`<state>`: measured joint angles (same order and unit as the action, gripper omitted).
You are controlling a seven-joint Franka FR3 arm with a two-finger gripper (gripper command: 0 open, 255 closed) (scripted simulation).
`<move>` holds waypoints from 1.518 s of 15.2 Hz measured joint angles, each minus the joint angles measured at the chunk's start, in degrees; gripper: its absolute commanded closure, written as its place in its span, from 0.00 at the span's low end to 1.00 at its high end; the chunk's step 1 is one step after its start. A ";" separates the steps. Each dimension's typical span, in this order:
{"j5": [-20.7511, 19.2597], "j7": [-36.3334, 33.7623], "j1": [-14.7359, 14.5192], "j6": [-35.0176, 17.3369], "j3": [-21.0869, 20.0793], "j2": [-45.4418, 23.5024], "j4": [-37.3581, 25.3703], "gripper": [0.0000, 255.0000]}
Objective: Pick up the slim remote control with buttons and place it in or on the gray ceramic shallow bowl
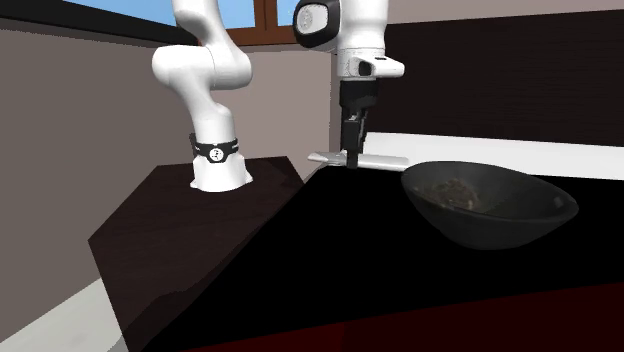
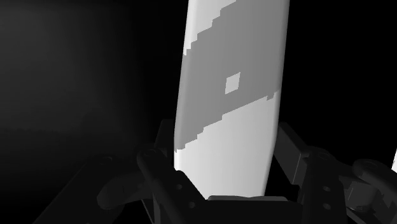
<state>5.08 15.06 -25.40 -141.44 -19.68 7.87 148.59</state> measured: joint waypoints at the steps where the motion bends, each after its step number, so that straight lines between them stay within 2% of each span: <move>1: 0.25 0.11 -0.10 0.87 0.02 0.67 -0.22 1.00; 18: 2.34 1.98 -0.69 15.94 1.67 10.22 -5.96 1.00; 21: 2.33 2.15 -0.64 18.33 1.98 11.09 -7.48 1.00; 23: 1.51 2.20 -0.04 18.79 2.11 8.90 -10.08 1.00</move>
<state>6.59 17.26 -25.44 -122.65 -17.57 16.77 138.51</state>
